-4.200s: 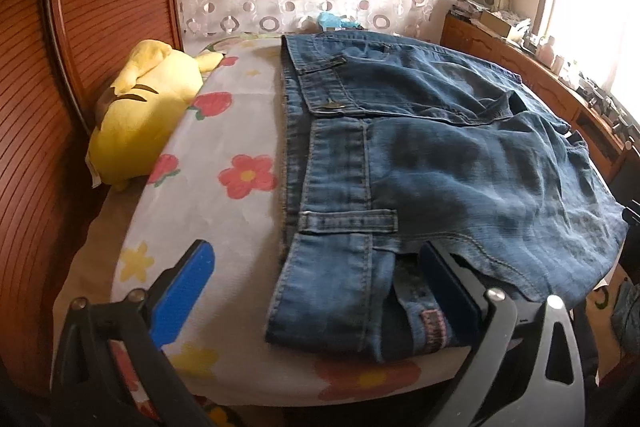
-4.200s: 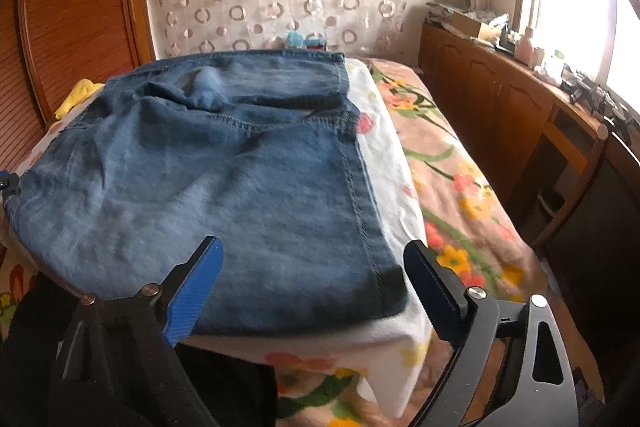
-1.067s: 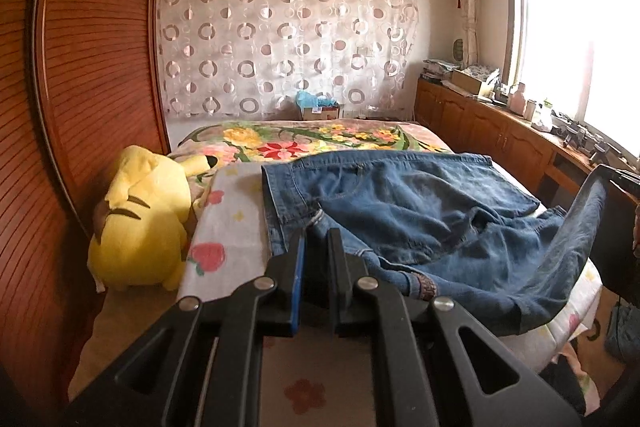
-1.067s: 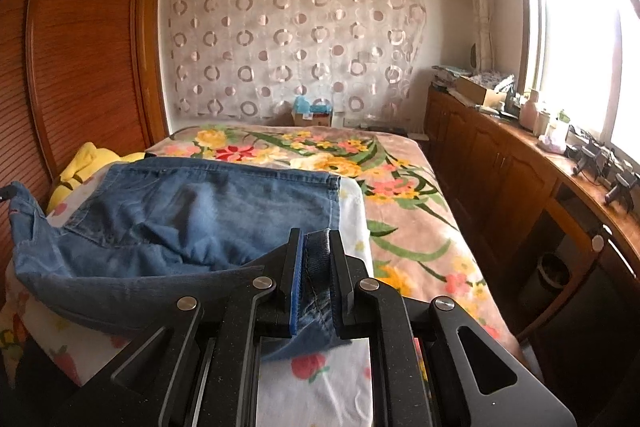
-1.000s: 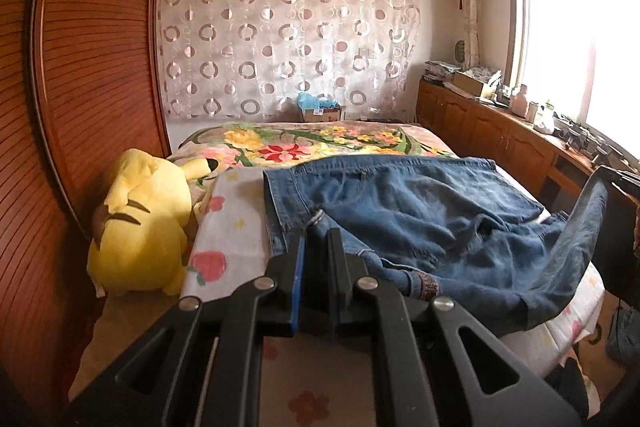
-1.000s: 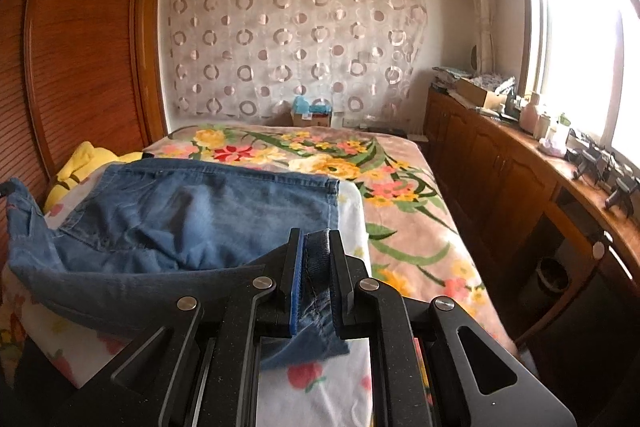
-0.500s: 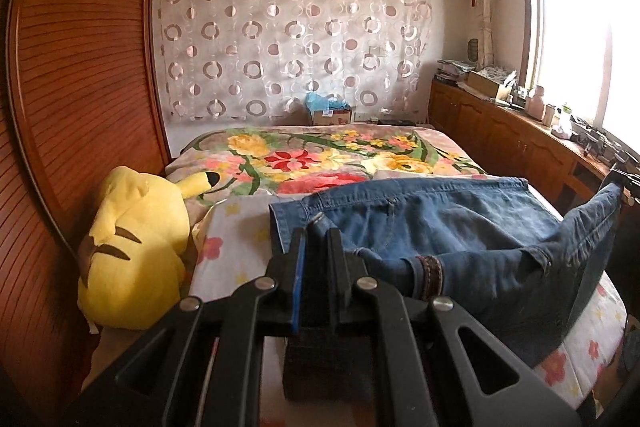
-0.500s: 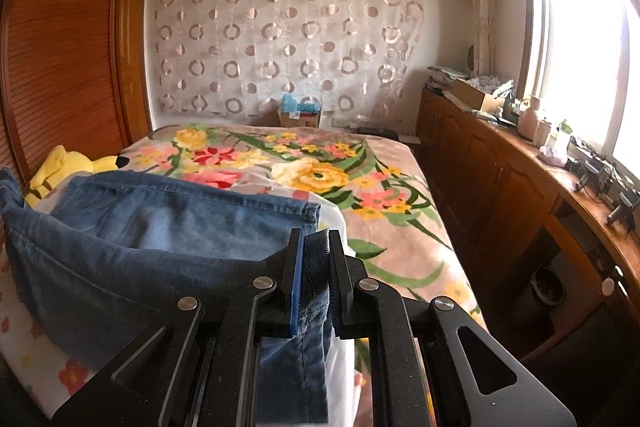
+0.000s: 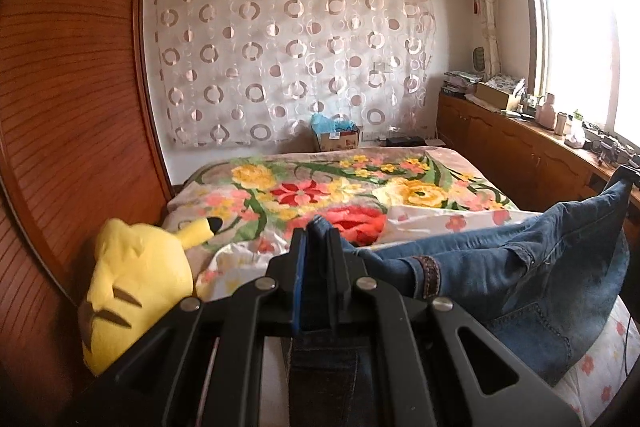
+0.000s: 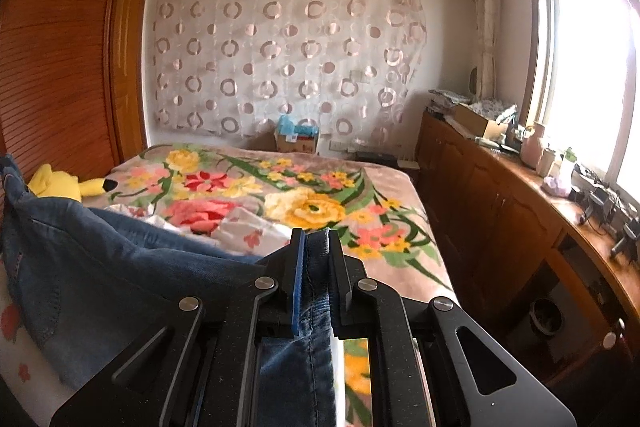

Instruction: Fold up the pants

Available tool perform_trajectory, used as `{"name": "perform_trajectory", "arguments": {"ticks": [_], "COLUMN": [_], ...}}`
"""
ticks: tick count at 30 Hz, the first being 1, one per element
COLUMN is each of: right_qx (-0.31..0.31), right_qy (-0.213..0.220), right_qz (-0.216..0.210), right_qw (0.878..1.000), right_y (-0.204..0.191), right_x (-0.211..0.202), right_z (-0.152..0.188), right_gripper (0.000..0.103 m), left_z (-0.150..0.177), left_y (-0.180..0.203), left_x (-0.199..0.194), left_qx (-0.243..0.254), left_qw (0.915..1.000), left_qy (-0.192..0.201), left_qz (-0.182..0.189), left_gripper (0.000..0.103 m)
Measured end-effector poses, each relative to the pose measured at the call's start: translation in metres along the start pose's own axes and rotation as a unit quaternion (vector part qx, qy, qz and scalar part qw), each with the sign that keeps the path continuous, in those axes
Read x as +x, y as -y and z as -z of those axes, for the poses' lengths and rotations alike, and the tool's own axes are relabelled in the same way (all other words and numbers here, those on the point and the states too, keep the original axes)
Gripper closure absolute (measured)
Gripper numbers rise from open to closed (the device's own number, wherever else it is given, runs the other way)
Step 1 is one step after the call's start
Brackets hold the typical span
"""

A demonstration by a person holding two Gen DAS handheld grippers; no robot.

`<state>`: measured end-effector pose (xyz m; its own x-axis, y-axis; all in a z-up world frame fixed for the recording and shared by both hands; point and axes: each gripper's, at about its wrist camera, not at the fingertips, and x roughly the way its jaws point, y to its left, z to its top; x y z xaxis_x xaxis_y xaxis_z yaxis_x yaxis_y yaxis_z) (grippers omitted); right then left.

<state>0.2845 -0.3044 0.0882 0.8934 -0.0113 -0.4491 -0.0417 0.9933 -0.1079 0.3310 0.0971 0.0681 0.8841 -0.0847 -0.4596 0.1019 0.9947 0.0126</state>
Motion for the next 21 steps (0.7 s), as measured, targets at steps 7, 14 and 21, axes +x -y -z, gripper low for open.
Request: {"name": "perform_trajectory", "arguments": {"ticks": [7, 14, 21], "right_qx": [-0.011, -0.013, -0.009], "right_qy": [-0.01, -0.054, -0.08], "right_qz": [0.013, 0.012, -0.001], "right_qw": [1.0, 0.998, 0.997], "right_y": [-0.003, -0.006, -0.016], "right_x": [0.046, 0.101, 0.117], "right_z": [-0.019, -0.013, 0.002], "right_gripper": [0.096, 0.096, 0.095], "left_z": [-0.019, -0.007, 0.012], "left_y": [-0.008, -0.014, -0.002], "left_x": [0.046, 0.096, 0.102], "left_qx": [-0.002, -0.013, 0.01], "left_qw": [0.9999, 0.9985, 0.9965], "left_qy": [-0.007, -0.052, -0.08], "left_qz": [-0.011, -0.011, -0.022], "left_gripper": [0.097, 0.097, 0.082]}}
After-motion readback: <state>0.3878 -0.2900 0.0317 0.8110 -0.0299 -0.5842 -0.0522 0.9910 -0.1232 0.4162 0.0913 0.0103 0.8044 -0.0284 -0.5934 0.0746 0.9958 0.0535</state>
